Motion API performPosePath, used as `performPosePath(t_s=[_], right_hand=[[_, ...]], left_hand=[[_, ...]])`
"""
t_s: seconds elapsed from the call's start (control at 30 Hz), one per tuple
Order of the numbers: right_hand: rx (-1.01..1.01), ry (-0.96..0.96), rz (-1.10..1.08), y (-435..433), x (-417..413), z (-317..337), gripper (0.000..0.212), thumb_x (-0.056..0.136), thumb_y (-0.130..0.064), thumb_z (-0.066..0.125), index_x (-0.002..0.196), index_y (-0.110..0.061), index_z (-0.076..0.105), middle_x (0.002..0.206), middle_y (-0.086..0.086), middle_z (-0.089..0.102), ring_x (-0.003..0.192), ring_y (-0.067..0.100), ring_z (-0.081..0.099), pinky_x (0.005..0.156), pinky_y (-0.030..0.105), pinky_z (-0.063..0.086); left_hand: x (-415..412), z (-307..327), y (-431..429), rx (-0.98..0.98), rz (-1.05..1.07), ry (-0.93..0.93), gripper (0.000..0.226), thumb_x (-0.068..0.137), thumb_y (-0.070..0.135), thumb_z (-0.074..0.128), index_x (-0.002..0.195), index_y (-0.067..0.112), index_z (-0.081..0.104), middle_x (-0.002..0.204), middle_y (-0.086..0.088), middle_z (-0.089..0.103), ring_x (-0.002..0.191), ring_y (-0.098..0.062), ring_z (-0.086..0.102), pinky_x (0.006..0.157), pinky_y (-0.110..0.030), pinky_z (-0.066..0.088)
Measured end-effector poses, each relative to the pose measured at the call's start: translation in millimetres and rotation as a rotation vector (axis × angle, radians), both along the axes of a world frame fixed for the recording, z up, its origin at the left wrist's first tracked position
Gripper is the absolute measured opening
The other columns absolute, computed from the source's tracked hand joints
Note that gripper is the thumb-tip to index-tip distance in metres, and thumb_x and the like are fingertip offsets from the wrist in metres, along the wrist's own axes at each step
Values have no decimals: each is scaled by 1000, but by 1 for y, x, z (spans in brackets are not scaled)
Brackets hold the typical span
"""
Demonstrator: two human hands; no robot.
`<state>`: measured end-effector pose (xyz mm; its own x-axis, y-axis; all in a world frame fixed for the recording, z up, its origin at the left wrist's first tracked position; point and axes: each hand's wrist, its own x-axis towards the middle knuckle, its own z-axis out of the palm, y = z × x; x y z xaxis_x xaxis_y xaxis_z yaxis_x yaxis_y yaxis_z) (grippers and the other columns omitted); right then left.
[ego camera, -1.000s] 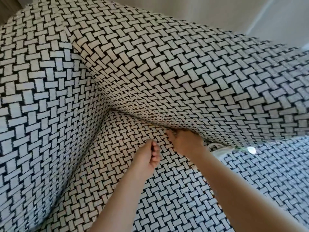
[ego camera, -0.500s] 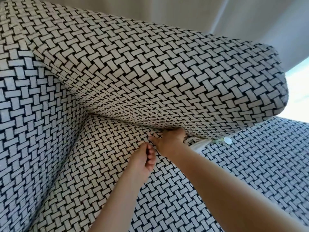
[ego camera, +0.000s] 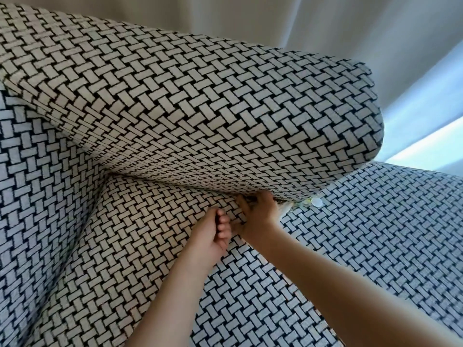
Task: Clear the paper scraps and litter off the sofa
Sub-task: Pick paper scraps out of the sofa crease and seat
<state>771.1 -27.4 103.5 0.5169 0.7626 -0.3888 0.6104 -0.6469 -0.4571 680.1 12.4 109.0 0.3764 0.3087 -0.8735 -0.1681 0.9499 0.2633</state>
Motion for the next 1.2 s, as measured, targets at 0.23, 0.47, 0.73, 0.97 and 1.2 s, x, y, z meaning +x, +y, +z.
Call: performPosePath(t_s=[0.23,0.47,0.73,0.97,1.2], right_hand=[[-484,-581,404,-44,5,-7,80,95,-55,15,144,6,-4,153,20,14,140,34,9,114,48,-2],[127,-266,4,-88,15,-17,44,100,-20,28,142,-9,34,148,6,33,130,22,44,101,19,23],[137,-157,-162,-70,44,-14,26,95,-13,48,119,-11,58,118,3,60,93,15,58,71,16,43],[6,-166,-61,-63,49,-15,31,93,-5,49,124,-5,52,126,9,45,89,13,47,72,18,43],[118,-202,-10,-80,57,-13,29,96,-17,47,122,-15,59,126,-1,53,113,17,51,91,27,48]], left_hand=[[22,0,-21,-9,-43,-32,37,99,19,35,63,13,41,38,5,38,26,-3,31,25,-11,22],[30,-5,-32,-4,-81,3,38,99,18,35,62,13,41,38,5,37,26,-3,31,27,-11,22],[44,-11,-38,-33,-78,29,37,98,17,34,62,15,41,37,6,37,25,-3,31,26,-9,21],[57,-15,-46,474,-418,327,30,97,20,44,72,12,59,51,4,43,37,-7,37,38,-17,31],[62,-17,-44,1101,-846,612,27,86,27,65,109,14,64,93,4,64,72,-8,55,55,-10,38]])
